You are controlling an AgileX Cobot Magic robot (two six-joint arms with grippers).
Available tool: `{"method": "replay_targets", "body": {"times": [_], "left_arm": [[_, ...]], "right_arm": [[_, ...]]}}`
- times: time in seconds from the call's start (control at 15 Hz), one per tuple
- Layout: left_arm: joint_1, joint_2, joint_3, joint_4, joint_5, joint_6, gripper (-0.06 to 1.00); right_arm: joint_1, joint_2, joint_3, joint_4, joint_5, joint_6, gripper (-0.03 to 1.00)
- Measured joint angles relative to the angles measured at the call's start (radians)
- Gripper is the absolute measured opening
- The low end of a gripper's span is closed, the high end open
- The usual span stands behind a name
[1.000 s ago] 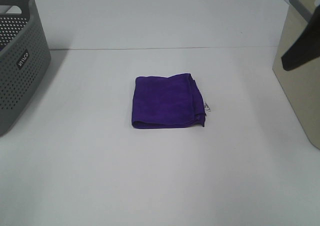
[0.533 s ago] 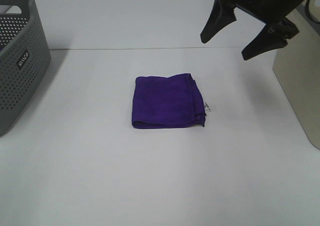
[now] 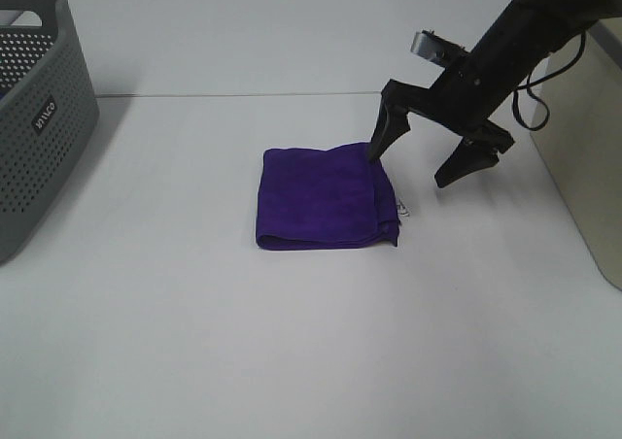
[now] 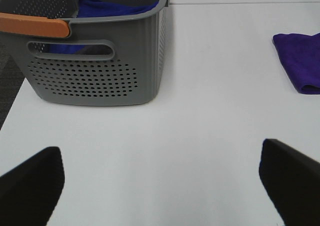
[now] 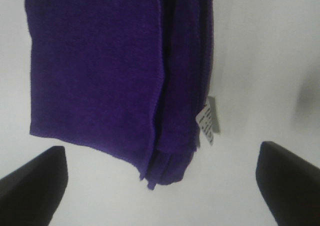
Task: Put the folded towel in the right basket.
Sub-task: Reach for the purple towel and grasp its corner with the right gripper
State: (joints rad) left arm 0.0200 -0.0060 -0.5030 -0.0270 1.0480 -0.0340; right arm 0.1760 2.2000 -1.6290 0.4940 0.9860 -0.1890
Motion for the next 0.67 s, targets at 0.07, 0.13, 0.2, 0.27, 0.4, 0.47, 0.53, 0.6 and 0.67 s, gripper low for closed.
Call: {"method": "replay_targets", "body": {"times": [0.07,0.13,0.2,0.27,0.4,0.47,0.53,0.6,0.67], "left_arm": [[0.000,0.000,0.000,0.000,0.000,0.000,0.99],[0.000,0.000,0.000,0.000,0.000,0.000,0.99],[0.000,0.000,0.000,0.000,0.000,0.000,0.99],[0.000,0.000,0.000,0.000,0.000,0.000,0.99],[0.000,0.000,0.000,0.000,0.000,0.000,0.99],[0.000,0.000,0.000,0.000,0.000,0.000,0.99],[0.000,0.000,0.000,0.000,0.000,0.000,0.99],[0.000,0.000,0.000,0.000,0.000,0.000,0.99],[0.000,0.000,0.000,0.000,0.000,0.000,0.99]], "right_arm": [[0.000,0.024,0.000,0.000,-0.016,0.000,0.98],[0.000,0.043,-0.001,0.000,-0.036,-0.002,0.98],[0.000,0.058,-0.001,0.000,-0.058,-0.007,0.98],[0.000,0.077,-0.004,0.002,-0.094,-0.011,0.98],[0.000,0.086,-0.004,0.002,-0.151,-0.014,0.98],[0.000,0.086,-0.004,0.002,-0.174,-0.015,0.98],[0.000,0.086,-0.004,0.002,-0.183,-0.015,0.98],[0.000,0.089,-0.004,0.002,-0.190,-0.015,0.98],[0.000,0.105,-0.006,0.006,-0.186,-0.015,0.98]]}}
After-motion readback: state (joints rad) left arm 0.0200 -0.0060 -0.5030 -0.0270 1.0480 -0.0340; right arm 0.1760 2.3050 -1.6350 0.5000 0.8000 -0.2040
